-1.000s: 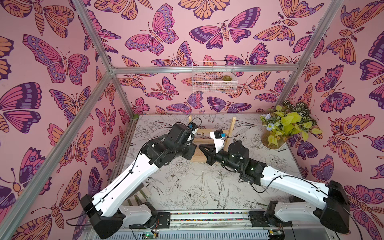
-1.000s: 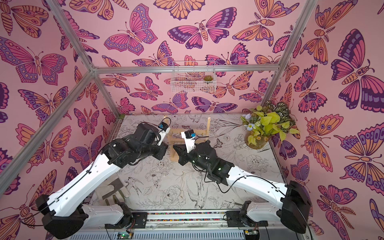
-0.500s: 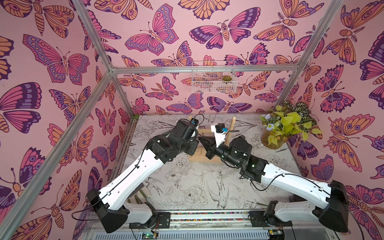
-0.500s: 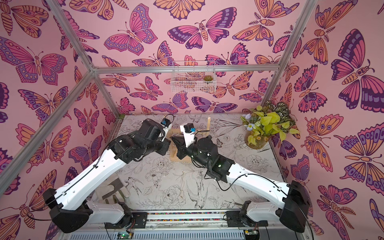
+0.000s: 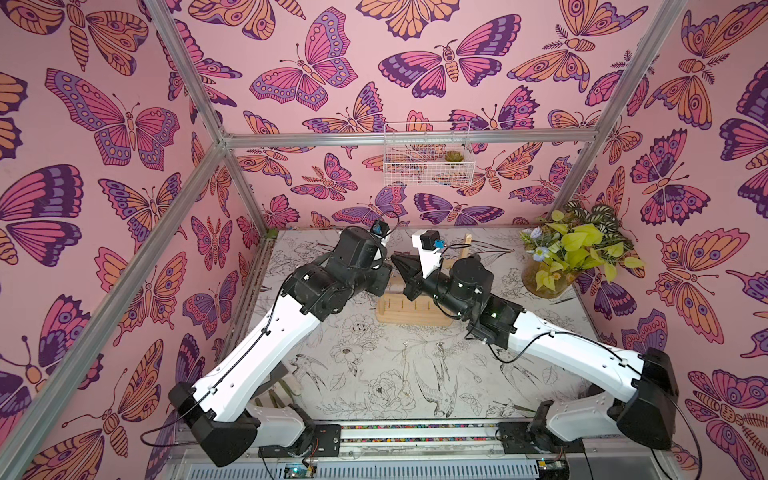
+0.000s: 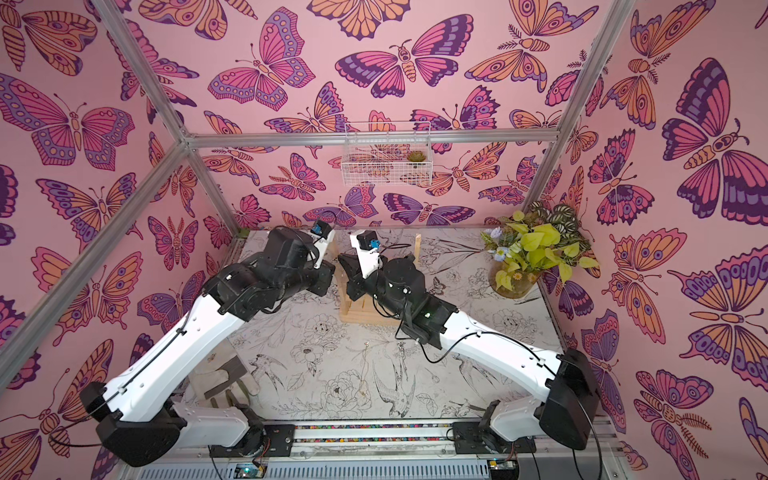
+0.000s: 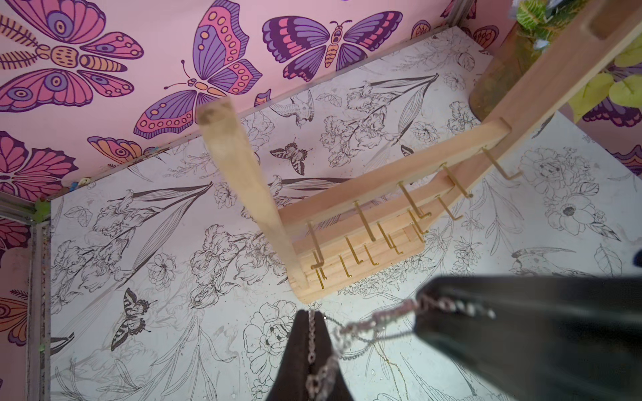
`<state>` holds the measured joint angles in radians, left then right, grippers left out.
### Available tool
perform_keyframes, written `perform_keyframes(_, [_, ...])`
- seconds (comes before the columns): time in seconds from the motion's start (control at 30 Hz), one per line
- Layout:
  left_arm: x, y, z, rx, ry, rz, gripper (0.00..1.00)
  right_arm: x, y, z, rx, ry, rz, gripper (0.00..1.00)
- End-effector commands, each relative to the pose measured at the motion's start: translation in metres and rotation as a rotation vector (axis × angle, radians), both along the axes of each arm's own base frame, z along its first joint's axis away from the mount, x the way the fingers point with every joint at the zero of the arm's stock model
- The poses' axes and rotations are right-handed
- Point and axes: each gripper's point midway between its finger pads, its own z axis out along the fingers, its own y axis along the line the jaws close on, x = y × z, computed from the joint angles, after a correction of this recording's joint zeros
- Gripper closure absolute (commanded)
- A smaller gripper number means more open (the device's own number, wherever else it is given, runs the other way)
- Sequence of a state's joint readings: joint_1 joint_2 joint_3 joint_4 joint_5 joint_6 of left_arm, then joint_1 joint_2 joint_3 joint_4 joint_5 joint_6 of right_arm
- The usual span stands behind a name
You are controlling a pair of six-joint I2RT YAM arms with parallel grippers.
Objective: Hang the necklace on the jewelry display stand
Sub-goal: Hang the necklace on the stand.
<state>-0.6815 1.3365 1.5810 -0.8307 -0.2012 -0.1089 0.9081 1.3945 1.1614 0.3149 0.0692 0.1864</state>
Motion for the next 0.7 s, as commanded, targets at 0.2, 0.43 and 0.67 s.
perform_keyframes(0.2, [0.016,0.000,0.019,-0.038,-0.037,-0.009,1.00,0.022,-0.003,0.016,0.042,-0.011,0.008,0.91])
perform_keyframes(0.43, [0.025,-0.002,0.020,-0.037,-0.036,-0.009,1.00,0.033,0.003,0.017,0.055,-0.008,0.029,0.91])
perform_keyframes(0.67, [0.025,0.000,0.023,-0.057,-0.038,-0.011,1.00,0.041,0.002,0.015,0.061,0.004,0.028,0.91])
